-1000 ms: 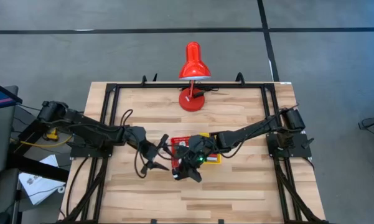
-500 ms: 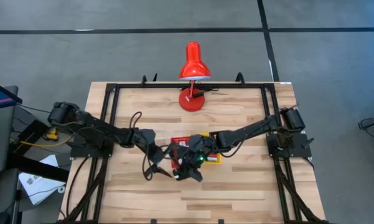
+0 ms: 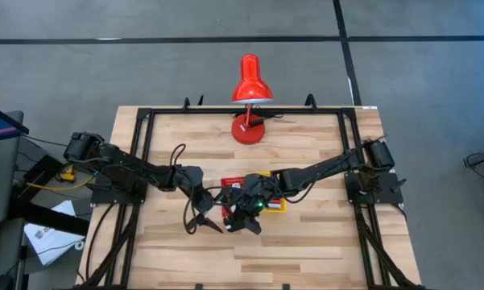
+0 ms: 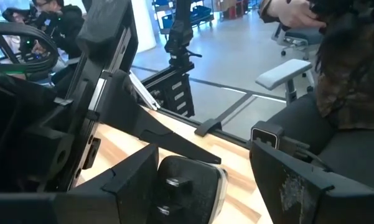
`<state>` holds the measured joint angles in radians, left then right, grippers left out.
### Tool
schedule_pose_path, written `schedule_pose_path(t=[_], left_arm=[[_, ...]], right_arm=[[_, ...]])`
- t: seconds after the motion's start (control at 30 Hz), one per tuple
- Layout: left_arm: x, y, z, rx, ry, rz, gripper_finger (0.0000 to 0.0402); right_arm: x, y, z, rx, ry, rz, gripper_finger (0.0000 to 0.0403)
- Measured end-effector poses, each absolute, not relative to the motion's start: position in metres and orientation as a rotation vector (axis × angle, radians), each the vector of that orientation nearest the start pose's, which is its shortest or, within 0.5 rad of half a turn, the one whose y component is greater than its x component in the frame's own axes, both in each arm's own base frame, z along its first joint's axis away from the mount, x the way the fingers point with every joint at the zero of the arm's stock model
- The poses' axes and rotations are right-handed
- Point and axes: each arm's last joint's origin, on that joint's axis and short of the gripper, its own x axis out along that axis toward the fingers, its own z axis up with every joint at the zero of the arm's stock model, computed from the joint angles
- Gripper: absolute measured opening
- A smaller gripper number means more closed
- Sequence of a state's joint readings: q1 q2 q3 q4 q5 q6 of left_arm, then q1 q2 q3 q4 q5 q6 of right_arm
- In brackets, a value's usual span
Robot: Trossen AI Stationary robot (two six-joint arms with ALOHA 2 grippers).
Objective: Pick & Place Office items
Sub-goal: Put the black charger adapter into the red bin
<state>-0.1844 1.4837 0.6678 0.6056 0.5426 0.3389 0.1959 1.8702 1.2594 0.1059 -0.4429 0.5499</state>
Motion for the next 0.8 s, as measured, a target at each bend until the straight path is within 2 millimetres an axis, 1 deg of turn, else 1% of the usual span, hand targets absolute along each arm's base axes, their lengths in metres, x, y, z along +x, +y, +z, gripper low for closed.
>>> schedule_pose_path(t=[0.53, 0.63, 0.8], left_arm=[[0.2914, -0.0688, 0.2038, 0.309, 0.134, -0.733, 0.0242], [0.2914, -0.0688, 0.2037, 0.333, 0.126, -0.735, 0.0224], [0.2915, -0.0687, 0.2040, 0.356, 0.116, -0.732, 0.0175]], right_arm=[[0.4052, 0.0929, 0.2197, 0.615, 0.672, 0.466, 0.0133], [0.4054, 0.0931, 0.2203, 0.618, 0.666, 0.468, 0.0133], [0.4056, 0.0930, 0.2204, 0.615, 0.664, 0.473, 0.0133]])
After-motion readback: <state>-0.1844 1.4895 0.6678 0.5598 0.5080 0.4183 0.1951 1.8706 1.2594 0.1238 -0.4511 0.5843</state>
